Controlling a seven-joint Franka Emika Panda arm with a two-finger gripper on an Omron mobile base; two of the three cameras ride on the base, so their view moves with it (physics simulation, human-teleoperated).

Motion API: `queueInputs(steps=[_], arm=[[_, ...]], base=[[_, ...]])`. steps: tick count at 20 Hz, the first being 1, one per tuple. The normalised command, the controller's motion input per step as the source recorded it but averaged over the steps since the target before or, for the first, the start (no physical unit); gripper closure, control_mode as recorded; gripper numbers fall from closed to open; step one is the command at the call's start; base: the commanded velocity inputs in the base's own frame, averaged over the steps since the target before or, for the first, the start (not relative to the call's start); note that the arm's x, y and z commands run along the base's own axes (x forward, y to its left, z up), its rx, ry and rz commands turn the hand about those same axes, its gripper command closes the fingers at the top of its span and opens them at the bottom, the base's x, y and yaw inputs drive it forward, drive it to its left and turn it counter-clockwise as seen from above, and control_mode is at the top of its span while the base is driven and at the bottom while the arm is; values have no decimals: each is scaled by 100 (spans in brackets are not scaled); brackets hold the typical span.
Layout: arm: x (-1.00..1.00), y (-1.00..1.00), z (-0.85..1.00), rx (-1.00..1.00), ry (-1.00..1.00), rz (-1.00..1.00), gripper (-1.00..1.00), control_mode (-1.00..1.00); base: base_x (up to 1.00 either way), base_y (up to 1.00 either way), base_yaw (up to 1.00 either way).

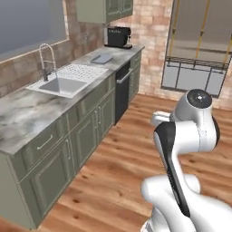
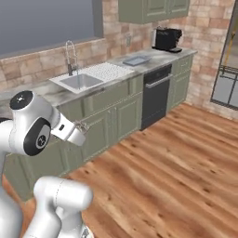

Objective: Take the fish out of the fridge, briefly rinse it in the sink, and place it on the tray next to the sink.

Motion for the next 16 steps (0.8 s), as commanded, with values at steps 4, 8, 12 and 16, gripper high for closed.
queueInputs(steps=[4, 8, 12, 16], arm=[[0, 0, 0, 0, 0, 0, 100, 100], [0, 0, 0, 0, 0, 0, 100, 100], [0, 0, 0, 0, 0, 0, 100, 100], [0, 0, 0, 0, 0, 0, 100, 100]], base=[[100, -46, 0], [100, -30, 2], [100, -22, 12], [100, -6, 27]])
